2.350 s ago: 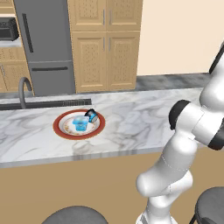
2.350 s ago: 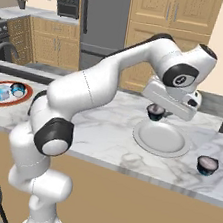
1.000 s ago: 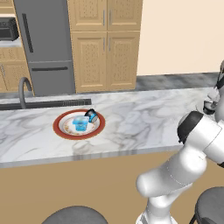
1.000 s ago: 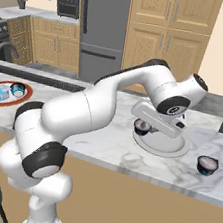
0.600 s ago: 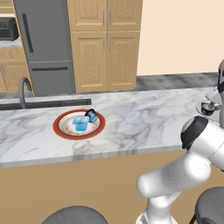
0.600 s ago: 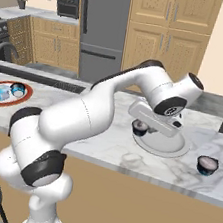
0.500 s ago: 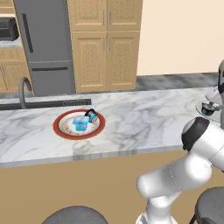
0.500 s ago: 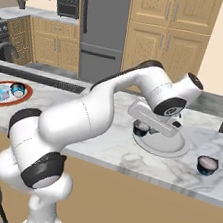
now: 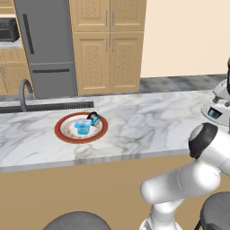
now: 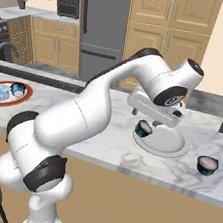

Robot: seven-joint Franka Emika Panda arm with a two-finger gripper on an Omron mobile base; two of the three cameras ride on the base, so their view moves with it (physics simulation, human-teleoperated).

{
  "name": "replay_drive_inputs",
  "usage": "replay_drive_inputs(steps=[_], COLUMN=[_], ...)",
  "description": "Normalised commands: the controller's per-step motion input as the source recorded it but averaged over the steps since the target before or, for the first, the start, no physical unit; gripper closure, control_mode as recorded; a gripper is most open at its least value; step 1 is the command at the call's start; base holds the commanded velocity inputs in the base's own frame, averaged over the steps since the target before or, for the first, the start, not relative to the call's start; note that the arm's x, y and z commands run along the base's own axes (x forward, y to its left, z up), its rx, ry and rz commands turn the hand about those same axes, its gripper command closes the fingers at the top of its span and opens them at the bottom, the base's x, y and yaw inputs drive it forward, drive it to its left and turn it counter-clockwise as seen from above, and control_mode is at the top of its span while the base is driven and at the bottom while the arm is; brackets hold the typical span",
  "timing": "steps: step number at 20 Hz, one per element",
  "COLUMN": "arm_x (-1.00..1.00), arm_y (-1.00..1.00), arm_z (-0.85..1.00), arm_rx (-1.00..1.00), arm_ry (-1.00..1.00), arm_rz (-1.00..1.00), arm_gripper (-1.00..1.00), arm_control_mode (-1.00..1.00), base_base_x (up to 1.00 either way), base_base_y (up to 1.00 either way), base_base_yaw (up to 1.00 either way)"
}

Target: Place two yogurt containers on each plate.

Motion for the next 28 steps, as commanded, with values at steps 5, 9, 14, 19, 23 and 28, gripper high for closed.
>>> replay_drive_inputs(steps=[5,9,14,19,23,28], arm_x=[-0.36,-0.77,-0.56,-0.31,-0.34,-0.13], arm_y=[0.00,-0.18,-0.45,-0.08,-0.18,-0.28], arm_z=[0.88,0.63,0.16,-0.63,-1.00,-0.25], arm_rx=[0.00,-0.11,-0.31,-0.35,-0.03,0.00], arm_ry=[0.01,0.08,0.20,0.17,-0.08,-0.12], arm_rz=[0.00,0.00,0.01,0.06,0.06,0.02], arm_gripper=[-1.00,-1.00,-1.00,-1.00,-1.00,-1.00], arm_control_mode=[-1.00,-1.00,-1.00,-1.00,-1.00,-1.00], base_base_x=[0.00,0.00,0.00,0.00,0.00,0.00], base_base_y=[0.00,0.00,0.00,0.00,0.00,0.00], base_base_yaw=[0.00,0.00,0.00,0.00,0.00,0.00])
